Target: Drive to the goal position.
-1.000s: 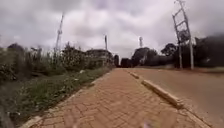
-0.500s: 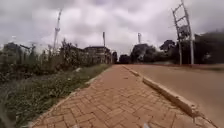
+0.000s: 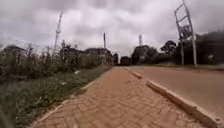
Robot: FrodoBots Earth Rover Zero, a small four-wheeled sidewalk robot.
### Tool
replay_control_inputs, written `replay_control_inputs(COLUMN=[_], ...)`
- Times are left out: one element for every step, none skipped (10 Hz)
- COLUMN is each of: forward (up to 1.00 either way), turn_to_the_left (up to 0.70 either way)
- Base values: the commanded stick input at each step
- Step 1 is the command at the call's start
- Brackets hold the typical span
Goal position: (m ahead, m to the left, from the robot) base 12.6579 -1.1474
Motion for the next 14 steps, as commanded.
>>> replay_control_inputs(forward=[0.70, 0.70, 0.70, 0.70, 0.70, 0.70, 0.70, 0.70, 0.70, 0.70, 0.70, 0.70, 0.70, 0.70], turn_to_the_left=[0.00, 0.00, 0.00, 0.00, 0.00, 0.00, 0.00, 0.00, 0.00, 0.00, 0.00, 0.00, 0.00, 0.00])
